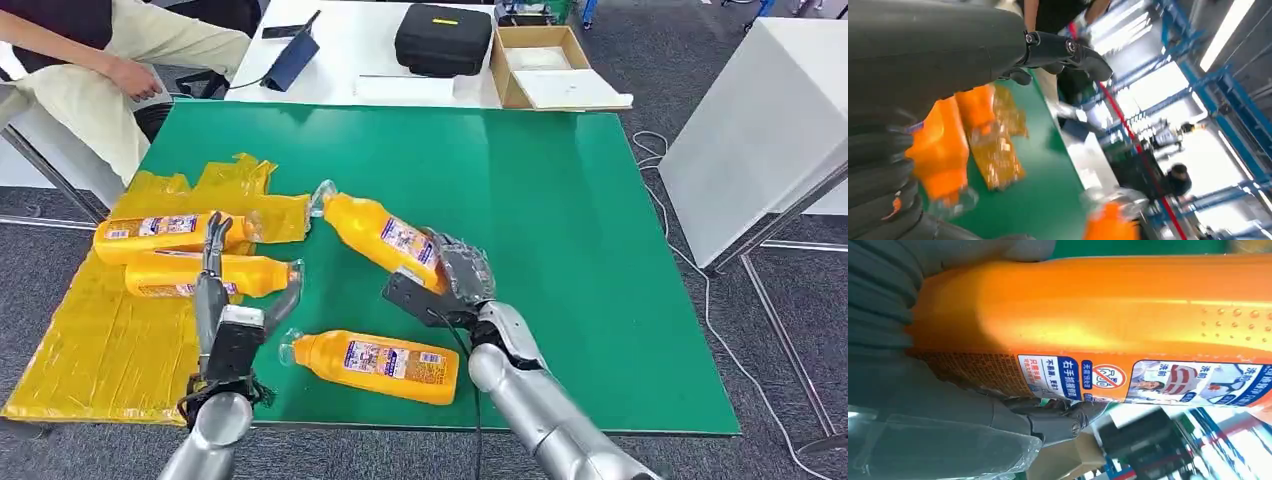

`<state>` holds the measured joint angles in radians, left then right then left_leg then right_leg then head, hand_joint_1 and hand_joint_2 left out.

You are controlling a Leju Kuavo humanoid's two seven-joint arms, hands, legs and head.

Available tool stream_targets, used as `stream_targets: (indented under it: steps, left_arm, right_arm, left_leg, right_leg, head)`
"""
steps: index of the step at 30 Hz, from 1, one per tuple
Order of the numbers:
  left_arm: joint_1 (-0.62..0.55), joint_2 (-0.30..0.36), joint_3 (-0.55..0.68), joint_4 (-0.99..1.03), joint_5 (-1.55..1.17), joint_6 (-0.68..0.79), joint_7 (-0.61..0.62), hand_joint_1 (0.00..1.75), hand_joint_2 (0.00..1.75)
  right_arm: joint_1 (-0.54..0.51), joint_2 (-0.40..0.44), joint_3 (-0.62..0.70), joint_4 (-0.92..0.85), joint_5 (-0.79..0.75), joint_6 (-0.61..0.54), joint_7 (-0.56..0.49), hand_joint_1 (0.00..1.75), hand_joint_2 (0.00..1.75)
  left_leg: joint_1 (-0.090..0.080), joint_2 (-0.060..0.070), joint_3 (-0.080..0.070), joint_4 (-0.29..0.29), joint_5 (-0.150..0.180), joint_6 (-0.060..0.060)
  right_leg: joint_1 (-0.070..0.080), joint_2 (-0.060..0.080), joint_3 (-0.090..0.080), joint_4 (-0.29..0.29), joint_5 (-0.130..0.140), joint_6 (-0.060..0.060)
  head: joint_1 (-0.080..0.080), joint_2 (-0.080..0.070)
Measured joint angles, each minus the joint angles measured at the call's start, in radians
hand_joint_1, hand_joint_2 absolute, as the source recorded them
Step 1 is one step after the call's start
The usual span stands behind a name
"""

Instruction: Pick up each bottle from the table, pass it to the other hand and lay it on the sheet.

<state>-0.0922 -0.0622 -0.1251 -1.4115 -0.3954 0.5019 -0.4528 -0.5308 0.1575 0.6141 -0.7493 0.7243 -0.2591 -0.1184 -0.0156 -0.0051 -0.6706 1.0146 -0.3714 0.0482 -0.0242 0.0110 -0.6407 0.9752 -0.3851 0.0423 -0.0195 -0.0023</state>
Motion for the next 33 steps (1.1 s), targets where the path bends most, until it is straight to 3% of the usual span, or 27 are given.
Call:
stream_targets:
  steps: [8, 12, 14, 22, 33]
  left_arm:
    - [0.035, 0.034, 0.0, -0.09, 0.241, -0.211, 0.003, 0.0, 1.75]
    - [-0.019, 0.023, -0.044, -0.098, 0.323, -0.391, 0.088, 0.0, 1.75]
    - [-0.064, 0.002, -0.079, -0.095, 0.346, -0.412, 0.125, 0.0, 1.75]
    - [-0.195, -0.056, -0.157, -0.001, 0.437, -0.486, 0.159, 0.0, 1.75]
    - [-0.27, -0.088, -0.173, 0.079, 0.523, -0.536, 0.173, 0.0, 1.75]
  right_arm:
    - [0.04, 0.031, -0.044, -0.139, -0.266, -0.078, -0.162, 1.75, 1.75]
    - [0.041, 0.046, -0.058, -0.161, -0.348, -0.091, -0.175, 1.75, 1.75]
    - [0.039, 0.045, -0.067, -0.164, -0.356, -0.091, -0.175, 1.75, 1.75]
    - [0.038, 0.052, -0.082, -0.153, -0.324, -0.118, -0.19, 1.75, 1.75]
    - [0.024, 0.079, -0.072, -0.1, -0.257, -0.103, -0.194, 1.75, 1.75]
  left_leg:
    - [0.0, 0.0, -0.001, 0.0, 0.0, 0.0]
    - [0.0, -0.003, -0.001, 0.0, 0.001, 0.001]
    - [0.0, -0.005, -0.002, 0.0, 0.002, 0.001]
    - [-0.002, -0.004, -0.002, 0.0, 0.003, 0.003]
    - [-0.001, -0.003, -0.003, 0.0, 0.002, 0.002]
  right_leg:
    - [0.0, 0.0, -0.002, 0.0, -0.001, -0.001]
    - [-0.001, -0.004, -0.011, 0.0, -0.002, -0.002]
    - [-0.001, -0.006, -0.001, 0.0, -0.001, -0.002]
    - [-0.001, -0.005, -0.001, 0.0, 0.002, 0.001]
    - [-0.001, -0.005, -0.002, 0.0, 0.002, 0.001]
  head:
    - [0.0, 0.0]
    - [0.0, 0.0]
    - [0.001, 0.0]
    - [0.0, 0.0]
    - [0.0, 0.0]
